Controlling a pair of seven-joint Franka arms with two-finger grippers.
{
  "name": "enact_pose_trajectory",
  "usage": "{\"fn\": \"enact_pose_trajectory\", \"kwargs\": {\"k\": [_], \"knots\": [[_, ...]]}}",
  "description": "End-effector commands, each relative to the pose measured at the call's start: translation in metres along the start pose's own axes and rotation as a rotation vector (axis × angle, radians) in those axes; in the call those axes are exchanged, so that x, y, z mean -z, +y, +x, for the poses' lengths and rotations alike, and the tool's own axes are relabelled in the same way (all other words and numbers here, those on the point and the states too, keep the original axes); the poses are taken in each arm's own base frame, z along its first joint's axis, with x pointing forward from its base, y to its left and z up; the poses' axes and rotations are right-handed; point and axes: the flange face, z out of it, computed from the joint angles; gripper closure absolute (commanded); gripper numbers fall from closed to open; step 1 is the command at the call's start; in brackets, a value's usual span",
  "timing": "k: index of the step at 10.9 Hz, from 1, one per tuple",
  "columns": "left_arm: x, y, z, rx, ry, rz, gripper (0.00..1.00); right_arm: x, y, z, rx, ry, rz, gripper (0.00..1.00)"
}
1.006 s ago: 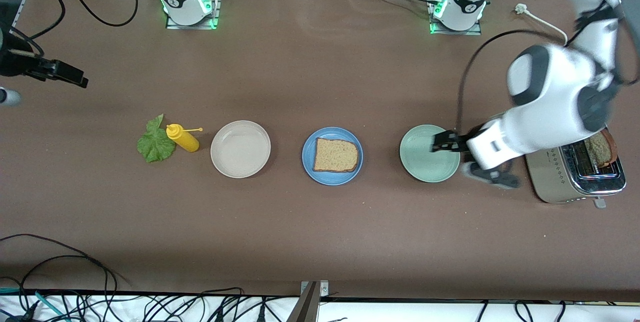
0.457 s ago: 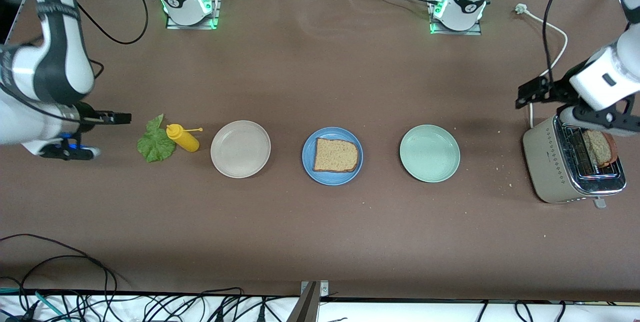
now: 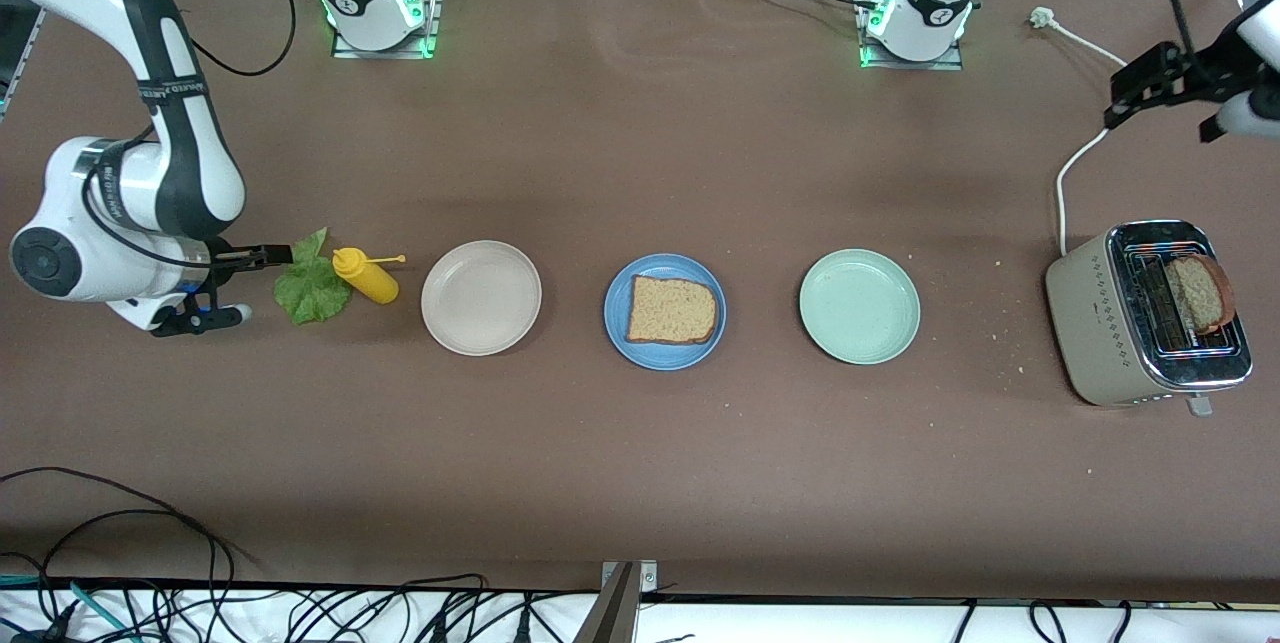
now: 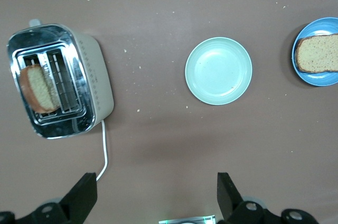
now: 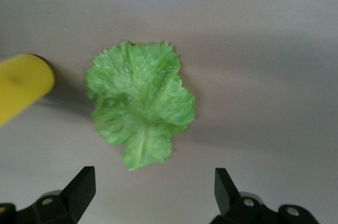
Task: Make sandwich in blue plate with both arms
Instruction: 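Grasp the green lettuce leaf with the right gripper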
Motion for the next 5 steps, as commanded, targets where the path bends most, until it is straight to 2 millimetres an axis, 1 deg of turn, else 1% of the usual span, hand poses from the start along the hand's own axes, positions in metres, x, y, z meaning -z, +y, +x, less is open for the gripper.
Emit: {"fn": "enact_pose_trajectory", "kwargs": {"k": [1,2,4,5], "knots": [[-0.006,-0.010,-0.010,0.011,-0.027,0.044,0.00,-0.052,0.004,-0.017,0.043,0.024,0.018,0.00],[-0.008,-0.009,-0.004,0.008,-0.033,0.043,0.00,-0.060,0.003,-0.013,0.041,0.025,0.025,0.03],[-0.009,-0.009,-0.004,0.009,-0.044,0.043,0.00,-0.082,-0.001,-0.004,0.021,0.037,0.056,0.11],[-0.008,-0.011,-0.004,0.009,-0.043,0.043,0.00,-0.093,-0.004,0.000,0.021,0.023,0.062,0.23]]}}
